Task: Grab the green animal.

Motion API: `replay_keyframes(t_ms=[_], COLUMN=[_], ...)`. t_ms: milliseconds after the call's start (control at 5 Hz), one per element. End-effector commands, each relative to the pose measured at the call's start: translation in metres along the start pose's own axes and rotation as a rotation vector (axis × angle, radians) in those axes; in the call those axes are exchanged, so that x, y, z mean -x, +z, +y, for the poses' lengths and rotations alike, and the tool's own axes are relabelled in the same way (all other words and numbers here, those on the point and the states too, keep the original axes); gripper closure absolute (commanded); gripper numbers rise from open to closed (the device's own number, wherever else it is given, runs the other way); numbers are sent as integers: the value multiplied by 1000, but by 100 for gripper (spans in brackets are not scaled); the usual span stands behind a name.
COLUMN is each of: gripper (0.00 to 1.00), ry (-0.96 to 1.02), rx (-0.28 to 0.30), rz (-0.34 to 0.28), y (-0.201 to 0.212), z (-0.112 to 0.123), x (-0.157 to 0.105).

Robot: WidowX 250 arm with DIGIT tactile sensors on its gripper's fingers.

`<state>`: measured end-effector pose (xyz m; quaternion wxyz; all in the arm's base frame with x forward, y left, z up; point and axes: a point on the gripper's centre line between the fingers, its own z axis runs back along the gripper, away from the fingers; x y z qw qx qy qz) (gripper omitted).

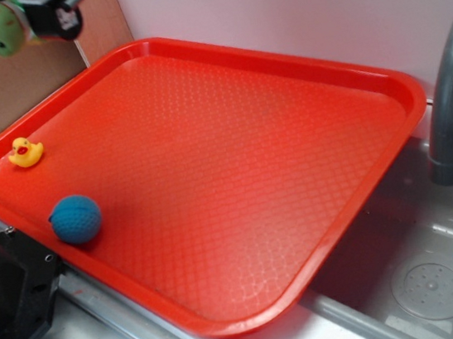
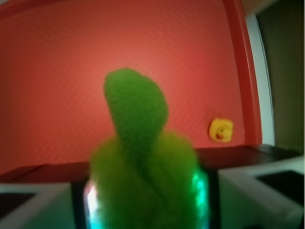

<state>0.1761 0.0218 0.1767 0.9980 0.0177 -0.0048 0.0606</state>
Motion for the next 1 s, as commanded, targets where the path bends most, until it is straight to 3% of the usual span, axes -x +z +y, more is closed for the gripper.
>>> replay_keyframes(t_ms=[0,200,600,800], gripper=[100,100,100,100], ry=[-76,-50,-2,15], rx=[-42,-40,-5,-21], rz=[-117,-138,-120,-119], y=[4,4,2,-3], z=[6,10,14,15], x=[-5,-11,-17,-19])
